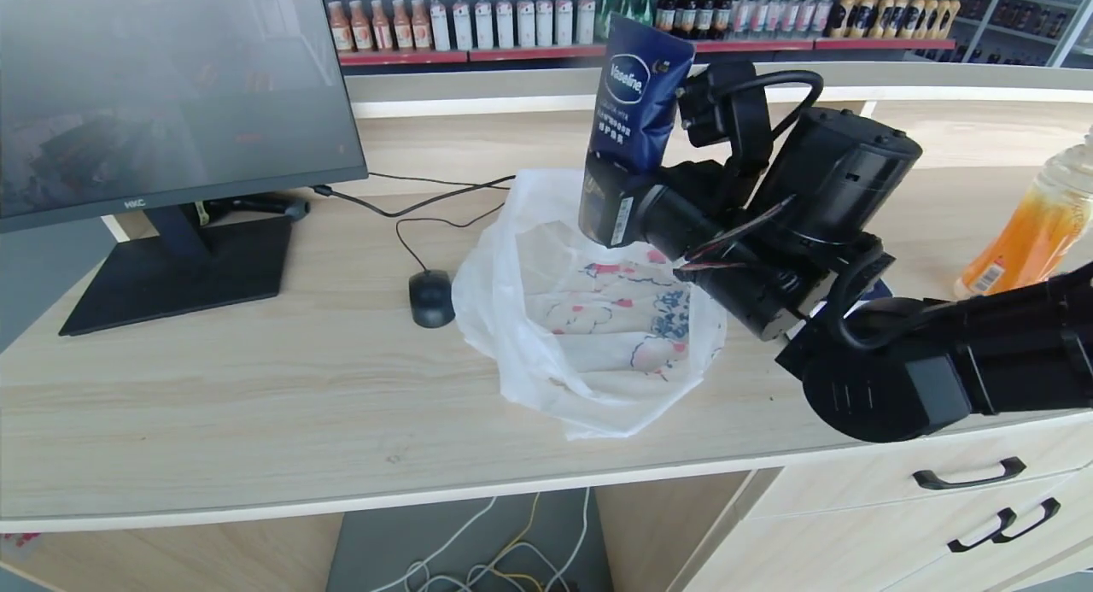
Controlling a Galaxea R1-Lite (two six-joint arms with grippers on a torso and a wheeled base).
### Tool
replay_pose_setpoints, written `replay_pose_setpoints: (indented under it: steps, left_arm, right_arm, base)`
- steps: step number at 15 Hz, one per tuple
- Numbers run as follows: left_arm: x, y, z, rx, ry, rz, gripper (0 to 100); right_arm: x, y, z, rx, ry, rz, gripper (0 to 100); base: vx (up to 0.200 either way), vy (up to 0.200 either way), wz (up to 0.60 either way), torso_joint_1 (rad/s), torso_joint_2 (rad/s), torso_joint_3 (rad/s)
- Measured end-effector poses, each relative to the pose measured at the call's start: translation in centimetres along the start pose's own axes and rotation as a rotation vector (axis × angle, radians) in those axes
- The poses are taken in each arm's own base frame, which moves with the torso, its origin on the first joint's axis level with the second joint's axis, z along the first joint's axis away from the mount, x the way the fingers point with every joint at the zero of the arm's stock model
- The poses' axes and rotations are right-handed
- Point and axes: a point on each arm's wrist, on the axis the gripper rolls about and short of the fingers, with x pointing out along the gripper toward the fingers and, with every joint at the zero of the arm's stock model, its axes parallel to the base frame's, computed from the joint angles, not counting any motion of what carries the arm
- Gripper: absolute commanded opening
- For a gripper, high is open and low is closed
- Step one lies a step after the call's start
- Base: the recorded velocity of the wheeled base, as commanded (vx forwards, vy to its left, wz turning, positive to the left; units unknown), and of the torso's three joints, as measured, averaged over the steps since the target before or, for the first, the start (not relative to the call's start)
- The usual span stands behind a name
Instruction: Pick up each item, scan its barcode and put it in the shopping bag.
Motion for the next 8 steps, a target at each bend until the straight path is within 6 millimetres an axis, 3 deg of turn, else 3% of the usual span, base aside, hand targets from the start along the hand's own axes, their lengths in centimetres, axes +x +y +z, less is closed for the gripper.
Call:
replay_pose_setpoints:
  steps: [4,8]
  left_arm:
    - [0.0,0.0,0.0,0.000,0.000,0.000,100]
    - [0.0,0.0,0.0,0.000,0.000,0.000,100]
  right_arm:
    - [2.0,0.0,0.1,-0.009,0.014,0.014,0]
    - [3.3,0.3,-1.8,-0.013,0.039,0.016,0]
  base:
    - [0.000,0.000,0.00,0.000,0.00,0.000]
    - [0.000,0.000,0.00,0.000,0.00,0.000]
